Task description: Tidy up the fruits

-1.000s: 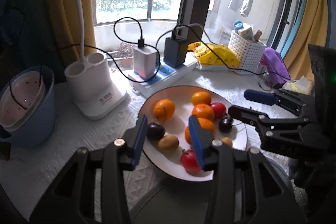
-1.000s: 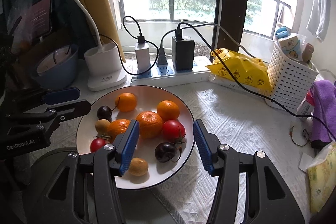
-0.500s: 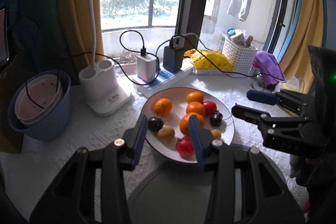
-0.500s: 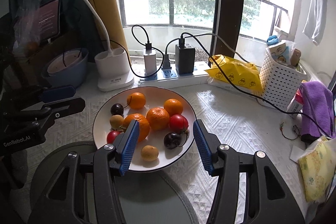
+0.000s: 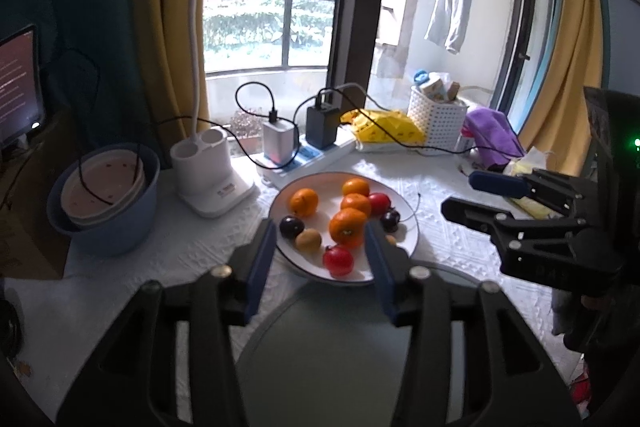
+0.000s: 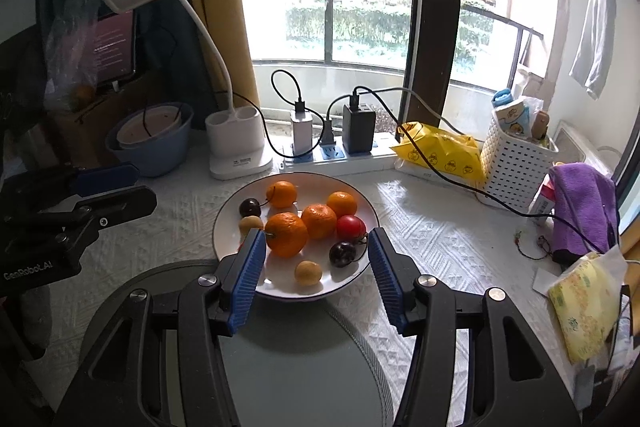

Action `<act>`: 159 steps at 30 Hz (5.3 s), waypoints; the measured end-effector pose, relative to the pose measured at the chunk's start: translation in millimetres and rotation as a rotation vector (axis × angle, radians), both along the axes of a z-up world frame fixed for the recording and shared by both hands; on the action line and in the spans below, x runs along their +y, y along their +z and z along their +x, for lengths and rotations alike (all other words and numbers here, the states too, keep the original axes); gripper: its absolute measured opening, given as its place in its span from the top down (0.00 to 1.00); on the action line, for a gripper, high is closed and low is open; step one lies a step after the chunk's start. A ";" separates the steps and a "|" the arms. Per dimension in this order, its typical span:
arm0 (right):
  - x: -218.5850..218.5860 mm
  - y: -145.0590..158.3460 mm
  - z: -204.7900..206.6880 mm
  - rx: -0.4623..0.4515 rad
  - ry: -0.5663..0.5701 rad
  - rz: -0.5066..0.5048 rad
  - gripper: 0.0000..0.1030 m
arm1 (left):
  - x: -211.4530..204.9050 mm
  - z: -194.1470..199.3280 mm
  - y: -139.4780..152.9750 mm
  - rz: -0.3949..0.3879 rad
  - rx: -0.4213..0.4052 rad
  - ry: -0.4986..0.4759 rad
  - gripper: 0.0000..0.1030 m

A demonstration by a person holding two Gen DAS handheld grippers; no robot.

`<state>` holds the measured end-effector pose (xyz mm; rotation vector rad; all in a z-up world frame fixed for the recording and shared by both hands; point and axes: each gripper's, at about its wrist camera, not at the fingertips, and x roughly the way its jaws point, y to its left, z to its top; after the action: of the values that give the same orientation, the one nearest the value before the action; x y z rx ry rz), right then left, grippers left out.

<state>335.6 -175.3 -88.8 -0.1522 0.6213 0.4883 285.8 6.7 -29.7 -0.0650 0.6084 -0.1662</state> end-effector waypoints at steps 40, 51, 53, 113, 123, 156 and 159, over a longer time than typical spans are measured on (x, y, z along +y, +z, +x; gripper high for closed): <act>-33.4 75.6 -156.0 -0.211 -0.029 0.021 0.46 | -19.1 -157.0 60.8 0.025 -0.205 -0.009 0.37; -40.8 107.8 -203.7 -0.301 -0.038 0.033 0.46 | -21.4 -197.2 88.1 0.010 -0.283 -0.008 0.37; -42.5 112.6 -214.3 -0.320 -0.036 0.031 0.46 | -22.2 -205.7 94.3 0.007 -0.303 -0.010 0.37; -63.3 146.1 -341.3 -0.516 -0.126 0.172 0.35 | -36.4 -318.5 132.5 -0.021 -0.487 -0.036 0.11; -65.5 145.8 -338.7 -0.495 -0.124 0.174 0.35 | -39.4 -320.2 132.5 -0.023 -0.484 -0.042 0.11; -72.0 144.4 -335.3 -0.473 -0.126 0.192 0.34 | -43.2 -319.5 133.8 -0.020 -0.486 -0.044 0.11; -71.7 144.4 -335.5 -0.473 -0.126 0.191 0.34 | -43.0 -319.6 133.3 -0.021 -0.487 -0.043 0.11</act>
<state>0.1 -247.0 55.6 -0.0433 0.1185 0.3689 -33.9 -36.3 103.7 -0.0292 0.1227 -0.2212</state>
